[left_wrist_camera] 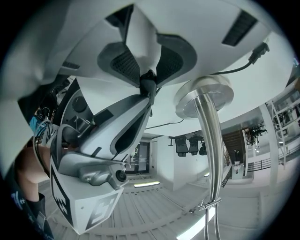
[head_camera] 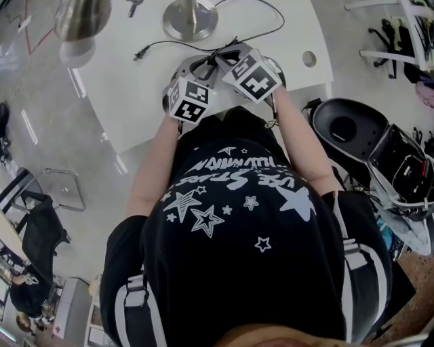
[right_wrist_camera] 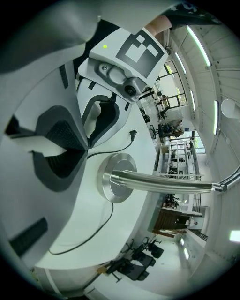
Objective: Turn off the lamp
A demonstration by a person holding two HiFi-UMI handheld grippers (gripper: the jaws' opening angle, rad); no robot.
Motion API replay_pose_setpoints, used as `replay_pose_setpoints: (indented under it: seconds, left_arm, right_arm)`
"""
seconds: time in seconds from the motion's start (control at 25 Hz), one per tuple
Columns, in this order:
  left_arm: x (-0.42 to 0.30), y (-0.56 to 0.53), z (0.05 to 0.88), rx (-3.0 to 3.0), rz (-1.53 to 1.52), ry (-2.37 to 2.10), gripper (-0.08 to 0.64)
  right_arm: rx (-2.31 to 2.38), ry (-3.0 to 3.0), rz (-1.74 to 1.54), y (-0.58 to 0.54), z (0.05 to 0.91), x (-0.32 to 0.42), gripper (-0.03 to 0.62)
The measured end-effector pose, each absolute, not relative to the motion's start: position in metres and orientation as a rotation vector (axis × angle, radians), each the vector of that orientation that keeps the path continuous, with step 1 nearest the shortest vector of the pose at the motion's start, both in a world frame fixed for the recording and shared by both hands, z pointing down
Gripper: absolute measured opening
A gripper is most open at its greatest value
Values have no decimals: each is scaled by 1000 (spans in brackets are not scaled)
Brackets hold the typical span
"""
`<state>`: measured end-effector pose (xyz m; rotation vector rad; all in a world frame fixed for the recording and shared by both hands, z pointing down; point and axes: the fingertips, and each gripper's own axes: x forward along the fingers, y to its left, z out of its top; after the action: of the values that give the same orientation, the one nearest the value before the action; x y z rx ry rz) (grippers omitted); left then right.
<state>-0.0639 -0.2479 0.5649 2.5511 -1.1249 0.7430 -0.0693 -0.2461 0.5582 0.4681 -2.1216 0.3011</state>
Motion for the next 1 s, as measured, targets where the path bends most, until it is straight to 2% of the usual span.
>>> replay_pose_setpoints:
  seconds: [1.0]
  left_arm:
    - [-65, -247, 561, 2538, 689, -1190, 124]
  right_arm:
    - [552, -2282, 477, -249, 544, -64, 5]
